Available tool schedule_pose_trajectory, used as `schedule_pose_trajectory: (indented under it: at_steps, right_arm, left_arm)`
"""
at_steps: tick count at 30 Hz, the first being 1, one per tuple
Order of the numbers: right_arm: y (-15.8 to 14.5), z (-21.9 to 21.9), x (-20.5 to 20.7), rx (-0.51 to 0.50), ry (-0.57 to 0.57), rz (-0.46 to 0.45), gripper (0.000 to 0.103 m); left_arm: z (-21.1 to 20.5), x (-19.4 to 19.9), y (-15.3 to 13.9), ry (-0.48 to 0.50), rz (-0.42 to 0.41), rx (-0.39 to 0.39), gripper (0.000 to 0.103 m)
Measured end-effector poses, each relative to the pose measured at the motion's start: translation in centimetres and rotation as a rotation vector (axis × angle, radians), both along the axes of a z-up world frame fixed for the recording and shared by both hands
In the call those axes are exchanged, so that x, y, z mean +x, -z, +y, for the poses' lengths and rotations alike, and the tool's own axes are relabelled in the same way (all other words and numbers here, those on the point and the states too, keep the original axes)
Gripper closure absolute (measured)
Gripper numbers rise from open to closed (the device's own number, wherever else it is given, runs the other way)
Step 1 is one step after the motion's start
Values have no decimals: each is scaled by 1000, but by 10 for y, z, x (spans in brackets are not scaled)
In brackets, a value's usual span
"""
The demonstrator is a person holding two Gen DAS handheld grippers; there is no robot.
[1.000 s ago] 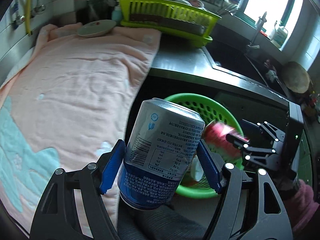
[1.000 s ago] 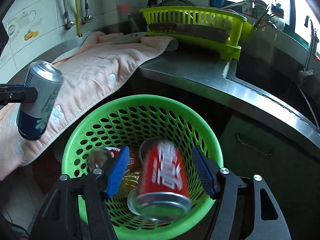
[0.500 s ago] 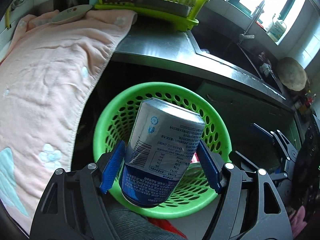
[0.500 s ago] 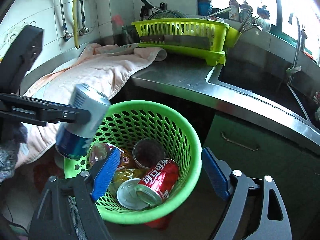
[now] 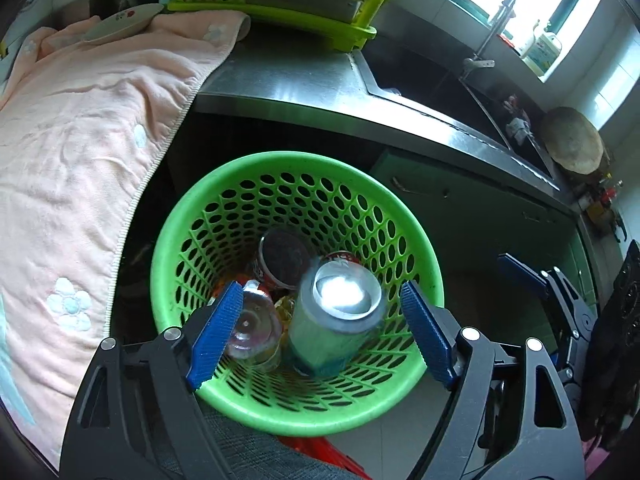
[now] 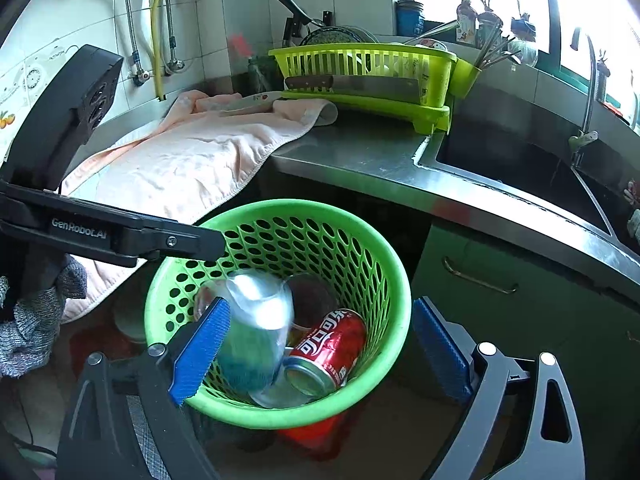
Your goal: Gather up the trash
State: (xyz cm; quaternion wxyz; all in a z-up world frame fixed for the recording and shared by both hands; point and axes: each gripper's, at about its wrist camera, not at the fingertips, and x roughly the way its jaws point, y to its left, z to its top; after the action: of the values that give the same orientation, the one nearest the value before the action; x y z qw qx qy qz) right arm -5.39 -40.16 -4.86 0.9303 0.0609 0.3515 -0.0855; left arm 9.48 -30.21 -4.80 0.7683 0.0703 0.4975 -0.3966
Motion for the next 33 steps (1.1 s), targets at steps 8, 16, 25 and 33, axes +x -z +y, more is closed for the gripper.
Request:
schedule_pose_trajectory:
  at_steps: [8, 16, 25, 33]
  right_arm:
    - [-8, 19, 1, -5, -12, -15, 14]
    - [-17, 45, 7, 3, -41, -28, 12]
    - [-28, 74, 14, 5, -71, -40, 11]
    - [-37, 94, 18, 1, -91, -45, 11]
  left_arm:
    - [38, -7, -25, -45, -97, -3, 19]
    - [89, -10, -42, -149, -167, -1, 13]
    - [137, -16, -55, -251, -249, 44, 7]
    - [169, -23, -63, -332, -297, 64, 6]
